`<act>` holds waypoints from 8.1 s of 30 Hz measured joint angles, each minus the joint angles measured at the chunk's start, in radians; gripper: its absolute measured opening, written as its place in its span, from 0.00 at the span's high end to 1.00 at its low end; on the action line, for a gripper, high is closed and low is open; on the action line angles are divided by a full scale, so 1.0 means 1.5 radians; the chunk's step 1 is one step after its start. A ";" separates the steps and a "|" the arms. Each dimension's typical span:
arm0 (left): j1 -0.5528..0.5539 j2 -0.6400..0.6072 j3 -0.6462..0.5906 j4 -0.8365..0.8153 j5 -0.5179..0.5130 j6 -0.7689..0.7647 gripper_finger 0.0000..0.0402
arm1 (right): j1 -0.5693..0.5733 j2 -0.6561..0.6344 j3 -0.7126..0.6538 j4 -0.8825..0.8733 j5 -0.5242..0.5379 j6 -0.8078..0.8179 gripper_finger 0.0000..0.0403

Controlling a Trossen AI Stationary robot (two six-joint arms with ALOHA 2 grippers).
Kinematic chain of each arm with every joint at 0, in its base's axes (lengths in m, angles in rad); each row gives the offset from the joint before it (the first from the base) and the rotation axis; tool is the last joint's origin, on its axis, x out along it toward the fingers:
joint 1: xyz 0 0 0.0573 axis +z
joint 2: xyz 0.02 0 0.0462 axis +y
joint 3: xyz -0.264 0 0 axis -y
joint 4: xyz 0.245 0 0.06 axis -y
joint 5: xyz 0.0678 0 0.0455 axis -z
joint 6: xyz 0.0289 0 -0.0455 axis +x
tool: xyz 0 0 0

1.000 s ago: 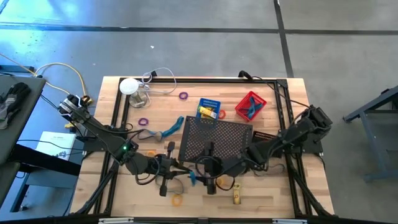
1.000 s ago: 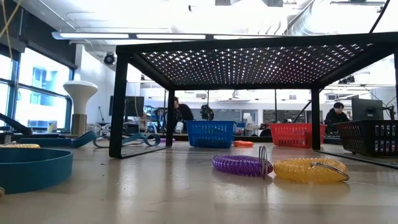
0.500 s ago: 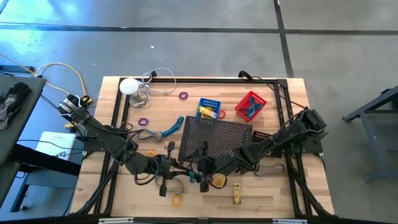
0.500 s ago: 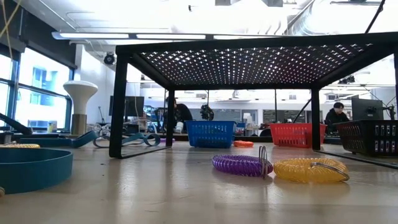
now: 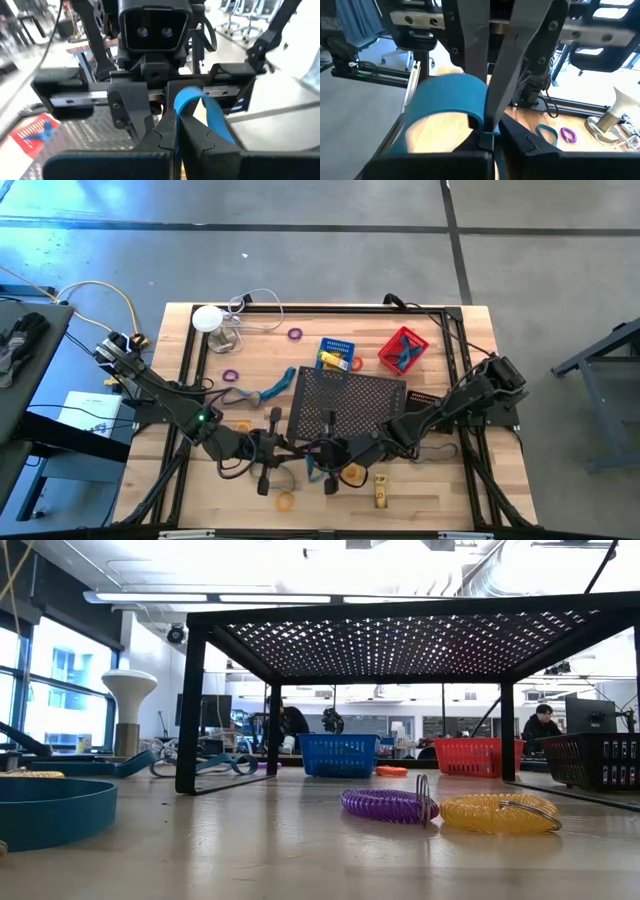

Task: Pick & Place Office Desk Supplies
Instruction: Put the blue rubber band into the red bin, then put the yellow spiral keychain into the black bin

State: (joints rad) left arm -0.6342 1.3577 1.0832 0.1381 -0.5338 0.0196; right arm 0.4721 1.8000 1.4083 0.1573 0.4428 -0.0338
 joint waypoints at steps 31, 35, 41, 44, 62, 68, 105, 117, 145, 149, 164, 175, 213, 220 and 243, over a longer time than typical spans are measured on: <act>0.012 -0.019 0.000 -0.094 0.003 -0.007 0.72 | -0.007 -0.327 0.000 -1.055 0.361 0.831 0.99; 0.013 -0.039 0.000 -0.104 -0.004 -0.007 0.72 | -0.159 -0.331 0.000 -1.151 0.334 0.862 0.99; 0.028 -0.060 0.000 -0.142 -0.012 -0.009 0.72 | -0.396 -0.324 -0.041 -1.094 0.277 0.669 0.99; 0.042 -0.066 0.000 -0.158 -0.012 -0.013 0.72 | -0.508 -0.322 -0.096 -1.035 0.238 0.591 0.99; 0.126 -0.066 0.000 -0.187 0.065 -0.114 0.72 | -0.743 -0.280 -0.357 -0.666 -0.133 0.342 0.99; 0.126 -0.066 0.000 -0.187 0.065 -0.122 0.72 | -0.772 -0.237 -0.357 -0.661 -0.180 0.339 0.99; 0.116 -0.066 0.000 -0.291 0.063 -0.170 0.72 | -0.715 -0.290 -0.155 -1.029 -0.192 0.366 0.61; 0.090 -0.065 0.000 -0.351 0.100 -0.188 0.72 | -0.332 -0.510 -0.153 -1.014 -0.271 0.722 0.70; -0.089 0.017 -0.005 -0.303 0.096 -0.298 0.72 | 0.236 -0.078 -0.154 -0.122 0.016 0.415 0.74; -0.111 0.031 -0.005 -0.277 0.097 -0.298 0.72 | 0.220 -0.053 -0.154 -0.163 0.080 0.426 0.68; -0.186 0.035 -0.005 -0.248 0.064 -0.328 0.72 | 0.228 0.072 -0.154 -0.174 0.122 0.374 0.54; -0.186 0.075 -0.005 -0.231 0.058 -0.328 0.72 | 0.206 0.141 -0.154 -0.196 0.119 0.443 0.55; -0.182 0.096 -0.005 -0.199 0.062 -0.288 0.72 | 0.177 0.109 -0.096 -0.388 -0.145 0.574 0.98; -0.182 0.096 -0.005 -0.199 0.061 -0.241 0.72 | 0.248 0.058 0.024 -0.615 -0.160 0.730 0.99; -0.176 0.096 -0.005 -0.201 0.061 -0.173 0.72 | 0.207 -0.137 -0.141 -1.152 -0.130 1.288 0.99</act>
State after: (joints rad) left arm -0.8986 1.5017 1.0760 -0.1639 -0.4427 -0.2394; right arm 0.7822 1.5940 1.1975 -1.5705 0.2479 1.8979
